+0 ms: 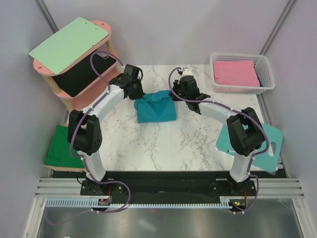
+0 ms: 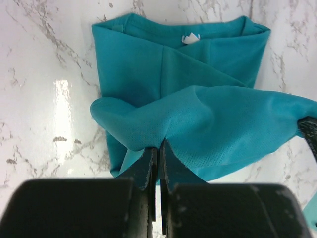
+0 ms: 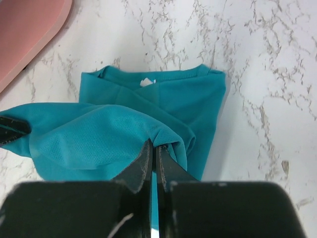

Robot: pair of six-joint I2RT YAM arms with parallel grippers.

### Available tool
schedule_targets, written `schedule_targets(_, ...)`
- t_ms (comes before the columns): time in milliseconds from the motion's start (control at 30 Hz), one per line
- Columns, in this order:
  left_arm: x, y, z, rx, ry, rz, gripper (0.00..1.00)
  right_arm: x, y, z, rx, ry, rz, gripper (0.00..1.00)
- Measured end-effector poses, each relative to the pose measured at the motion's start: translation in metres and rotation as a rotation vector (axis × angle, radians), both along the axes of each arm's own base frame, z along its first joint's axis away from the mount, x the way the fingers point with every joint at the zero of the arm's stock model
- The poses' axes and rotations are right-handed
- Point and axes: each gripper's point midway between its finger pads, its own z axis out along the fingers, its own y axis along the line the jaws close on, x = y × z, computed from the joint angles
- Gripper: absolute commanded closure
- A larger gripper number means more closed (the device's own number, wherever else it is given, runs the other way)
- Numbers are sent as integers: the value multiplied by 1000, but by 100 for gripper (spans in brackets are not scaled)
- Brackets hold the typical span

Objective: Fold and stack the t-shirts
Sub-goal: Fold the long partially folded tshirt into a neat square, then smooth out wrinkles on the folded tshirt

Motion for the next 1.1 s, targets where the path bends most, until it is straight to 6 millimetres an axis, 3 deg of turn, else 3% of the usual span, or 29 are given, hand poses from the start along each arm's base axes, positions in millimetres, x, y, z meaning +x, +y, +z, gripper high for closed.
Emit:
schedule_targets(133, 21, 5, -22, 3, 40, 6, 98, 30, 3, -11, -7, 2, -11, 87)
schedule_targets(200, 34, 6, -30, -7, 52, 5, 91, 46, 3, -19, -9, 7, -23, 60)
schedule_targets(233, 41, 6, -33, -13, 55, 5, 60, 56, 3, -24, -13, 8, -32, 49)
schedule_targets(267, 49, 6, -37, -21, 60, 2, 37, 64, 2, -28, -15, 13, -45, 31)
schedule_targets(300, 56, 7, -40, -24, 59, -5, 22, 72, 0, -33, -16, 15, -62, 20)
schedule_targets(333, 64, 6, -42, -40, 61, -7, 9, 77, -3, -38, -12, 23, -81, 9)
schedule_targets(367, 73, 8, -45, -46, 58, -9, 6, 82, -6, -43, -15, 26, -98, 2)
schedule_targets(433, 83, 14, -52, -51, 59, 0, 0, 88, -12, -51, -15, 31, -127, 2)
schedule_targets(600, 71, 28, -59, -47, 70, 21, 0, 82, -29, -57, -2, -2, -175, 2)
schedule_targets(733, 27, 32, -61, -45, 85, 7, 2, 60, -37, -47, 15, -5, -178, 2)
schedule_targets(833, 5, 34, -58, -49, 70, -2, 5, 49, -37, -36, 47, -21, -167, 2)
schedule_targets(933, 5, 33, -60, -55, 48, -5, 11, 37, -39, -35, 68, -19, -161, 2)
schedule_targets(1100, 18, 28, -77, -67, 36, -11, 14, 24, -40, -52, 71, 25, -146, 2)
